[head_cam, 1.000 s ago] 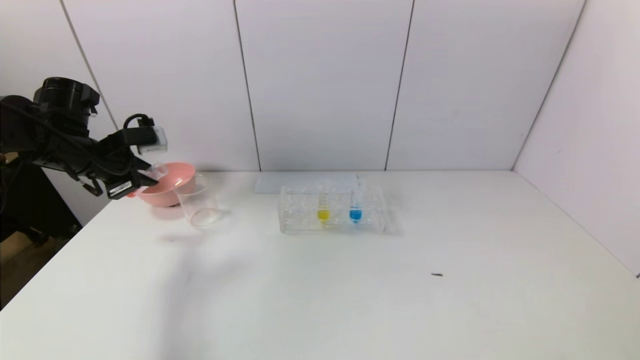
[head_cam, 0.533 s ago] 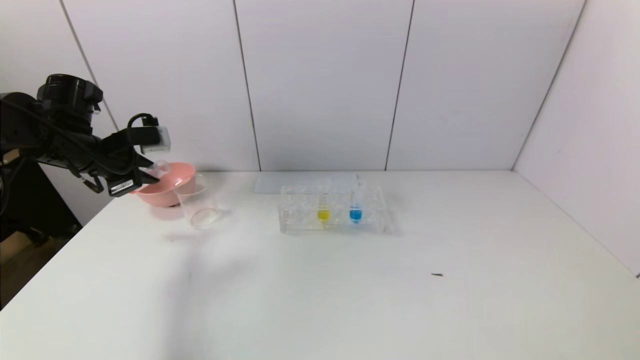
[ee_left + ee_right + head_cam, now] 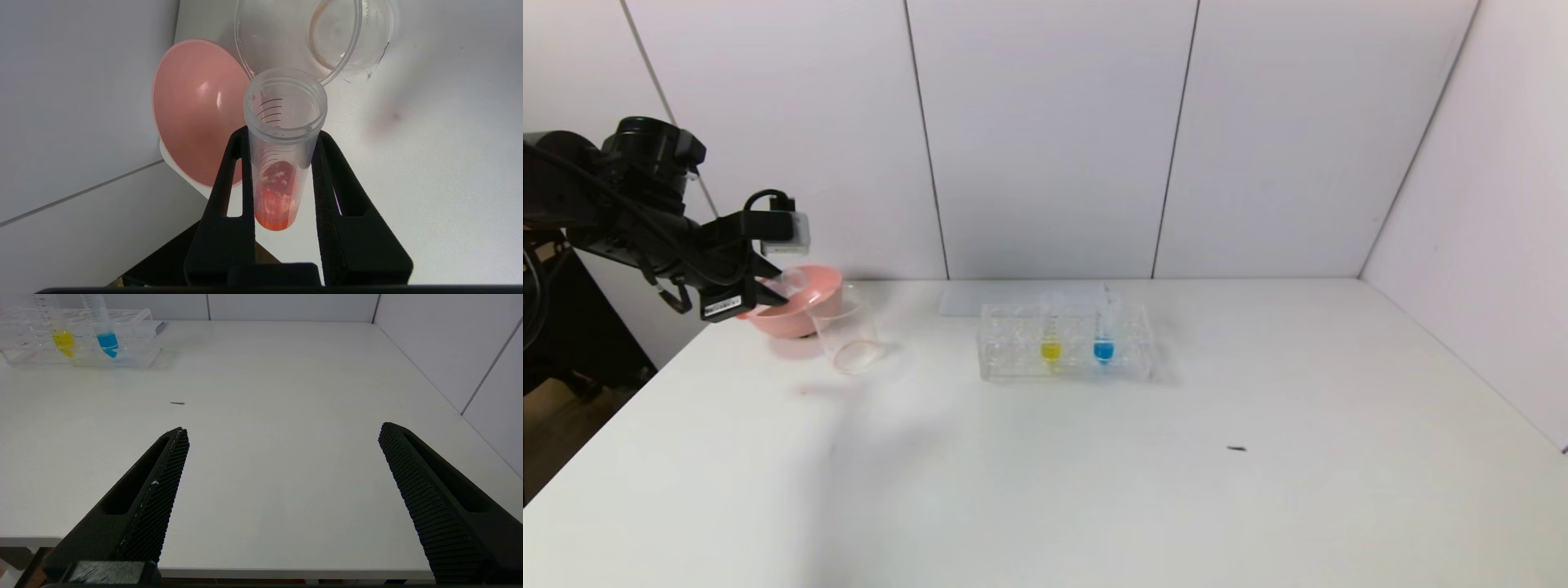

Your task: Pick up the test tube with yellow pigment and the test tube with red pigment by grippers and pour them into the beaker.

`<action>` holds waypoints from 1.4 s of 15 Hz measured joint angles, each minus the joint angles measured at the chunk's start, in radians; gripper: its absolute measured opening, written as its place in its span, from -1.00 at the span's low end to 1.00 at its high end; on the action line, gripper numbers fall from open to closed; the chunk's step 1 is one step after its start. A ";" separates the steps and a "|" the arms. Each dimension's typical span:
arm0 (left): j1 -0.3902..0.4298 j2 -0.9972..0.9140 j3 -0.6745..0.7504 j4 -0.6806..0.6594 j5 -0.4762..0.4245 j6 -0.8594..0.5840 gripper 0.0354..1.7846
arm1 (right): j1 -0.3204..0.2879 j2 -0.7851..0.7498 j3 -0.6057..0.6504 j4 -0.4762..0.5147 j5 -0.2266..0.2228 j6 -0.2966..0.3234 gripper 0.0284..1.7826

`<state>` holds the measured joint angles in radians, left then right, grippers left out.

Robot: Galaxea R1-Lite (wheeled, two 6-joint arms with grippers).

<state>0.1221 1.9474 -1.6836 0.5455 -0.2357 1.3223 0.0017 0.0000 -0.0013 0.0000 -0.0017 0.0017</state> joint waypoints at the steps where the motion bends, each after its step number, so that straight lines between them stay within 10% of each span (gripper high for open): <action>1: -0.003 0.003 -0.003 0.000 0.000 0.000 -0.55 | 0.000 0.000 0.000 0.000 0.000 0.000 0.91; 21: 0.000 0.101 -0.247 0.298 0.072 0.190 -0.55 | -0.001 0.000 0.000 0.000 0.000 0.000 0.91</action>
<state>0.1217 2.0489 -1.9306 0.8436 -0.1638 1.5119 0.0009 0.0000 -0.0013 0.0000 -0.0017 0.0017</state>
